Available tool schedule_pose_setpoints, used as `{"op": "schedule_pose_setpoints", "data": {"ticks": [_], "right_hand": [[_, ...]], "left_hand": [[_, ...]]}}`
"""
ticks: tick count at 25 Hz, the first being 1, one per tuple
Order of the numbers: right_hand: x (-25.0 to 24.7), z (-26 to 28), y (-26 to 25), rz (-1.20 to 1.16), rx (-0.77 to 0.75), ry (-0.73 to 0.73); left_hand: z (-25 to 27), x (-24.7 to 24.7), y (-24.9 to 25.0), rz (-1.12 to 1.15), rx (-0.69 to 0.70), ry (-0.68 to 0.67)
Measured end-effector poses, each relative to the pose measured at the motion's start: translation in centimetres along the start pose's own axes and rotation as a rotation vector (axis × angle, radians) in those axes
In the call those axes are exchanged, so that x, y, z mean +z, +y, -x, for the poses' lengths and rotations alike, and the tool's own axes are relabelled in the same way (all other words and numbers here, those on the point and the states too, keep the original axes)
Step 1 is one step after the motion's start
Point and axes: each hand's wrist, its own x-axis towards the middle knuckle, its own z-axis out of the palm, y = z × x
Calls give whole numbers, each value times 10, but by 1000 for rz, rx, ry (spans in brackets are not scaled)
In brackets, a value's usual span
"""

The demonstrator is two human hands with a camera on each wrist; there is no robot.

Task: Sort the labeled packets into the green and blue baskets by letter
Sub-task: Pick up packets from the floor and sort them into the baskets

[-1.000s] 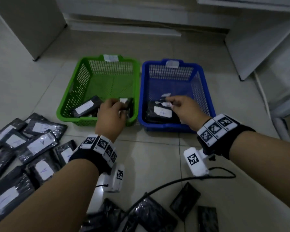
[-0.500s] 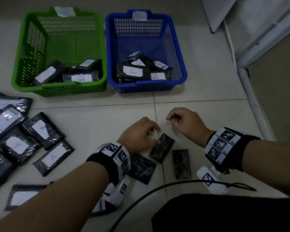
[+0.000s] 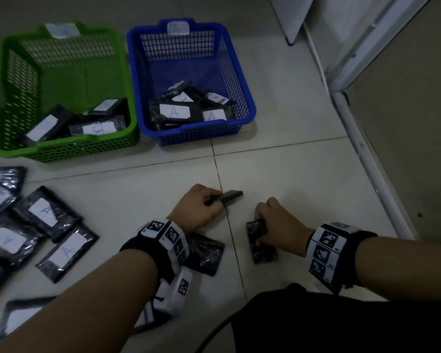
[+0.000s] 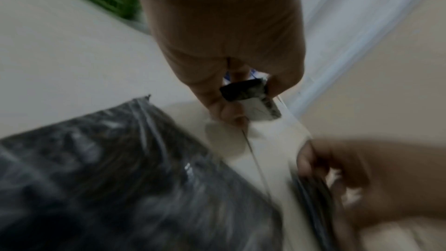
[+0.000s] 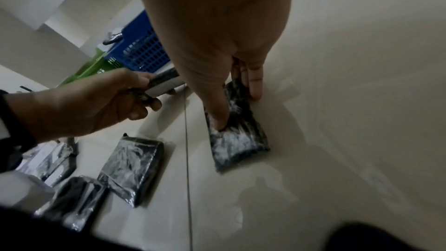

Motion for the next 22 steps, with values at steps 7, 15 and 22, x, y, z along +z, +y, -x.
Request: {"op": "schedule_pose_setpoints", "data": {"ticks": [7,15,22], "right_hand": [[-83,-48,-48,-361,-153,198],[-151,-78,-105,-644,-443,311],[-143,-128,-113,-880,-409,379]], "left_hand": [[-10,-57,-3,651,-144,303],[-9,-133,0,1011,63,562],[-12,-157,-15,1010,100,667]]}}
